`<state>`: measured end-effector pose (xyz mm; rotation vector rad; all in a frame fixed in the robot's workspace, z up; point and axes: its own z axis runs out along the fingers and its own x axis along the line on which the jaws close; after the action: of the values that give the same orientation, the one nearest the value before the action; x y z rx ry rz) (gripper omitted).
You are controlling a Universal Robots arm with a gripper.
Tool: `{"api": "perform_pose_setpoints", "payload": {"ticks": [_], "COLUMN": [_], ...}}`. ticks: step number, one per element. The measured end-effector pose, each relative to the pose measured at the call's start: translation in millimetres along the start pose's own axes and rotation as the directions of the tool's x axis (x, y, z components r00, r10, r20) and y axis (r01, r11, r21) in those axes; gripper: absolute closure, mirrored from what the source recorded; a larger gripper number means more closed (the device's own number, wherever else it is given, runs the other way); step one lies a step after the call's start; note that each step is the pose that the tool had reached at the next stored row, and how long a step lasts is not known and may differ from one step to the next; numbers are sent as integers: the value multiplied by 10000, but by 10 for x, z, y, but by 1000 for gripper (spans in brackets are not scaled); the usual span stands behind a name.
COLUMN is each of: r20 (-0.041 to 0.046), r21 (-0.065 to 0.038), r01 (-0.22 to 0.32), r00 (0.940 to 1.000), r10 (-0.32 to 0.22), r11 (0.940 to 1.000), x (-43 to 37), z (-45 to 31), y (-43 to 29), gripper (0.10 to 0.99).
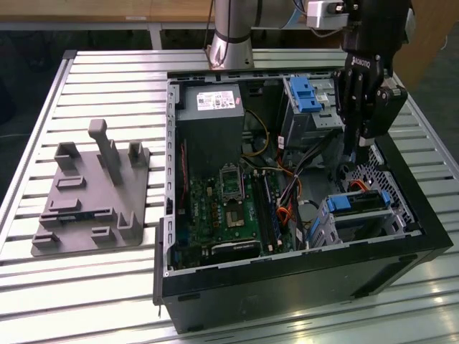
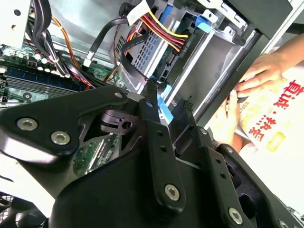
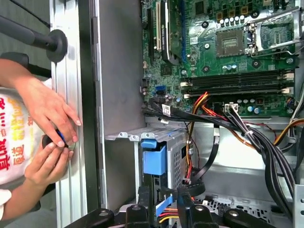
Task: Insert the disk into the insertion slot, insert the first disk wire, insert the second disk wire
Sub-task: 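Insert the second disk wire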
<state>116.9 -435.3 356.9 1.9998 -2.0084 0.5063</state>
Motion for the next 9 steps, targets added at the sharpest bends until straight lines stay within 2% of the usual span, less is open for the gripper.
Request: {"api": "perform_pose_setpoints", "payload": {"ticks": [2, 5, 9], "r20": [-26, -157, -294], "r21": [74, 188, 198], "r01": [158, 418, 458], "r00": [9999, 9990, 9985], "r10": [-158, -415, -452], "r11": [9998, 9990, 9988], "x": [-1, -7, -22], "z": [3, 12, 43], "y": [2, 11, 47], "gripper": [714, 714, 714]}}
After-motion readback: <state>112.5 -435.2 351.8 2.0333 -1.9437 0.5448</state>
